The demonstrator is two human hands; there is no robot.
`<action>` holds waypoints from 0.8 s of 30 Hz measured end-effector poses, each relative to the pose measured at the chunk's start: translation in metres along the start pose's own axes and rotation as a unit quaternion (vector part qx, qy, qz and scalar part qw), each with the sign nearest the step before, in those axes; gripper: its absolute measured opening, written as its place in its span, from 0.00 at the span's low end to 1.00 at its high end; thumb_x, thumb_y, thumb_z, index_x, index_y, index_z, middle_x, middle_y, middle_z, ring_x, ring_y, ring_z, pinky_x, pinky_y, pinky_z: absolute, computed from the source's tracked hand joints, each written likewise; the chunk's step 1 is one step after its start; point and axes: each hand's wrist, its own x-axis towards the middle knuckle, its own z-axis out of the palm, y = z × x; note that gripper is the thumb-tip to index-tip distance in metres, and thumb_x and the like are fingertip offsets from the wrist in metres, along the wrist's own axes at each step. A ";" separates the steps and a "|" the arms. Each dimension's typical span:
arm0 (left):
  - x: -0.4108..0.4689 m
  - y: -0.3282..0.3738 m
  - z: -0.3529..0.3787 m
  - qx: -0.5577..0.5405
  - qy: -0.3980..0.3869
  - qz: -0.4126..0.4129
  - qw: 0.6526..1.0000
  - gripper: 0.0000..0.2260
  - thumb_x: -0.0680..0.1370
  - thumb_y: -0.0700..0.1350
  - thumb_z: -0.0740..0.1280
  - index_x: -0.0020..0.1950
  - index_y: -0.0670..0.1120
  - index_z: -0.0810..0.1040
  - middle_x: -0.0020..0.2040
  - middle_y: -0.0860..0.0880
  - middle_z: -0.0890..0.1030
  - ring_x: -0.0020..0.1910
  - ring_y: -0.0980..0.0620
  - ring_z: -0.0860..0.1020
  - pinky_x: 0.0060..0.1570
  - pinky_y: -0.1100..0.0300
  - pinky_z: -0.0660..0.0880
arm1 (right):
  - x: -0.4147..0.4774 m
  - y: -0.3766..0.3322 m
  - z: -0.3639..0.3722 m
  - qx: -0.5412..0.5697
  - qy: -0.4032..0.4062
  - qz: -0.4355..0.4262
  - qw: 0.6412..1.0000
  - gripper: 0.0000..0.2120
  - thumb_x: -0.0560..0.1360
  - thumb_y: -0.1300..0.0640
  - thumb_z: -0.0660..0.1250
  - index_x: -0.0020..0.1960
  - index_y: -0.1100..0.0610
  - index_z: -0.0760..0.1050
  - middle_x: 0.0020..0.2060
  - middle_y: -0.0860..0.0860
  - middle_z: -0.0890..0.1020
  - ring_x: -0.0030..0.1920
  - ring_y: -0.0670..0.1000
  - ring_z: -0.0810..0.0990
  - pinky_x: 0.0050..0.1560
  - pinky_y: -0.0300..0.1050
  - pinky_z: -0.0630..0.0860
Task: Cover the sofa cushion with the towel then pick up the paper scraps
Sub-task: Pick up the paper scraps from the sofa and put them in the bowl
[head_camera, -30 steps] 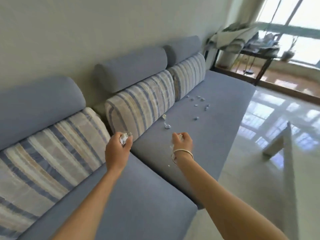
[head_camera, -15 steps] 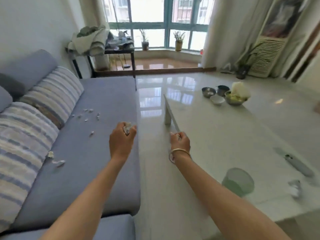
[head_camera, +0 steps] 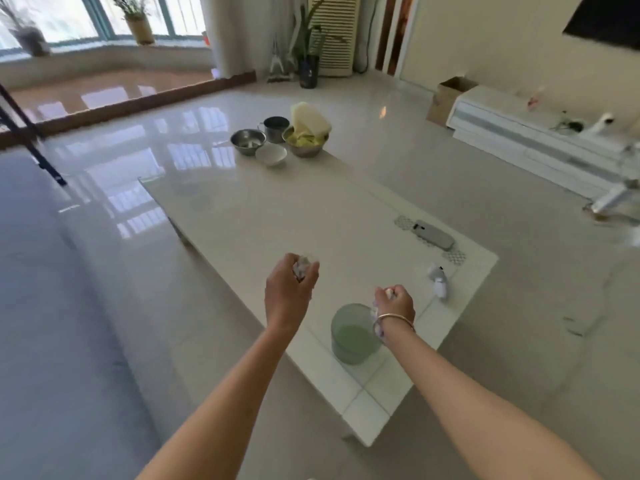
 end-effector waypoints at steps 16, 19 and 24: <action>0.093 -0.064 0.088 0.102 -0.270 -0.008 0.957 0.07 0.75 0.48 0.66 0.43 0.45 0.71 0.42 0.42 0.80 0.40 0.41 0.78 0.42 0.46 0.76 | 0.077 0.053 0.051 -0.050 0.037 0.224 0.973 0.15 0.73 0.63 0.61 0.29 0.55 0.62 0.26 0.51 0.72 0.27 0.49 0.71 0.18 0.29 0.68; 0.102 -0.082 0.096 0.120 -0.298 -0.016 0.947 0.07 0.75 0.48 0.65 0.42 0.46 0.71 0.40 0.44 0.79 0.39 0.43 0.77 0.39 0.49 0.74 | 0.095 0.066 0.062 -0.067 0.022 0.249 0.966 0.15 0.73 0.63 0.60 0.30 0.56 0.61 0.26 0.51 0.70 0.28 0.50 0.72 0.15 0.25 0.64; 0.105 -0.113 0.107 0.150 -0.345 -0.039 0.926 0.08 0.76 0.49 0.65 0.43 0.46 0.71 0.41 0.43 0.79 0.39 0.43 0.77 0.39 0.49 0.74 | 0.111 0.086 0.072 -0.071 -0.063 0.303 0.948 0.05 0.74 0.52 0.64 0.45 0.53 0.70 0.45 0.54 0.76 0.33 0.52 0.72 0.41 0.47 0.75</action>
